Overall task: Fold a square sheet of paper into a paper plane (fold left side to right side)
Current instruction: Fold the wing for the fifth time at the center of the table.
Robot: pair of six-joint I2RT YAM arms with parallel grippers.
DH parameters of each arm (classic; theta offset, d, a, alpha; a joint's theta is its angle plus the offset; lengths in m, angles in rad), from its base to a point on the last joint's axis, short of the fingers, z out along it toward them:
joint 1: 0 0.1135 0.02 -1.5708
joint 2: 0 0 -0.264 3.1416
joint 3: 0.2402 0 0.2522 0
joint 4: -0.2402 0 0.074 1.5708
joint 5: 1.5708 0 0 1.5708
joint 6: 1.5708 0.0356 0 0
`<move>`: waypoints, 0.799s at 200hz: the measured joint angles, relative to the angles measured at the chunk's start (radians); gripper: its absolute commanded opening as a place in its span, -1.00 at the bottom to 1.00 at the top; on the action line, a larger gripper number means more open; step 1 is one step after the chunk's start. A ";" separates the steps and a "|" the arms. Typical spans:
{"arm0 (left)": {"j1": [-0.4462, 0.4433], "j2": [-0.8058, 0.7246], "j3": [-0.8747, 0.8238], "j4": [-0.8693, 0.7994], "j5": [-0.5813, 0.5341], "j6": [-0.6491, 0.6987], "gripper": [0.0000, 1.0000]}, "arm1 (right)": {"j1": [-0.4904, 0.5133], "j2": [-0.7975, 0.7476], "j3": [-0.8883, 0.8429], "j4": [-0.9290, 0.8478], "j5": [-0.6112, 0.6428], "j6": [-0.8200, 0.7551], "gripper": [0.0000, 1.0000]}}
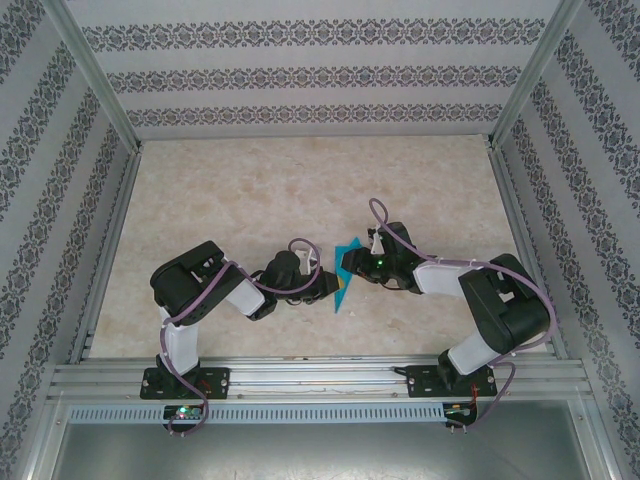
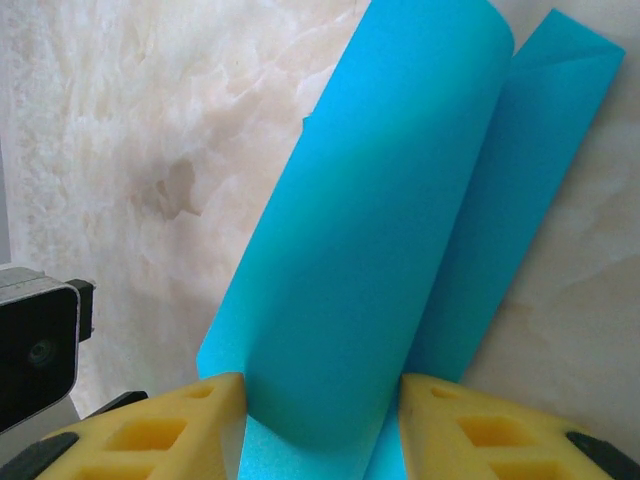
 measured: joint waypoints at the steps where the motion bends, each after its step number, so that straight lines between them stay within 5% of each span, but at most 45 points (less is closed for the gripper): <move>1: 0.000 0.000 0.000 0.000 0.000 0.000 -1.00 | 0.000 0.000 0.000 0.000 0.000 0.000 -0.11; 91: 0.000 0.006 0.000 0.001 0.000 -0.001 -1.00 | 0.011 0.043 0.028 -0.011 0.009 0.003 -0.12; 160: 0.000 0.005 -0.001 0.001 0.000 -0.006 -0.60 | 0.011 0.062 0.059 -0.060 0.011 0.007 -0.14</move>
